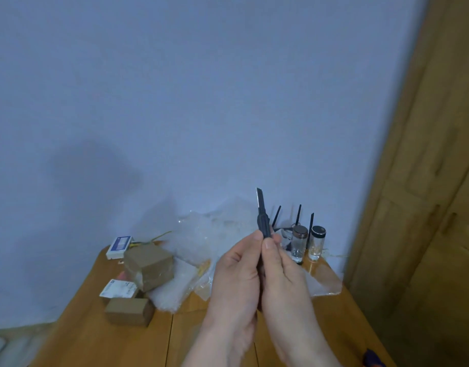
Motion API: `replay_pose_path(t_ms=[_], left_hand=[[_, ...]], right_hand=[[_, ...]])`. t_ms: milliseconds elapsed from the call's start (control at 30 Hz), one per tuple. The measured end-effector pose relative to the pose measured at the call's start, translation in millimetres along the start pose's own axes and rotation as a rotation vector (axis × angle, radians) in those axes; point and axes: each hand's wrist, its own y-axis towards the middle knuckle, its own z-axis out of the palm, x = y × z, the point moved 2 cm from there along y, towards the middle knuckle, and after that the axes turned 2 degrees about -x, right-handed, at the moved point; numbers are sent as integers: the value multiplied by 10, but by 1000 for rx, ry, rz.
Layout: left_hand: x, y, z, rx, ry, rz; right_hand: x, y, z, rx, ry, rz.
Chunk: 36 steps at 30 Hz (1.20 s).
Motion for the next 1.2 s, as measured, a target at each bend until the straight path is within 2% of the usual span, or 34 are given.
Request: replay_pose_path(t_ms=[300, 467, 800, 1067, 1200], left_hand=[[-54, -90, -94, -28, 6, 1], [-13, -102, -165, -40, 47, 4], [348, 3, -278, -116, 199, -63], [1423, 230, -401, -228, 163, -263], [2054, 324, -513, -288, 253, -383]], right_hand=[[-31, -144, 89, 48, -62, 45], [-65, -216, 66, 148, -88, 81], [-266, -235, -203, 195, -60, 163], [-1307, -286, -794, 18, -537, 156], [-1867, -276, -1070, -40, -696, 190]])
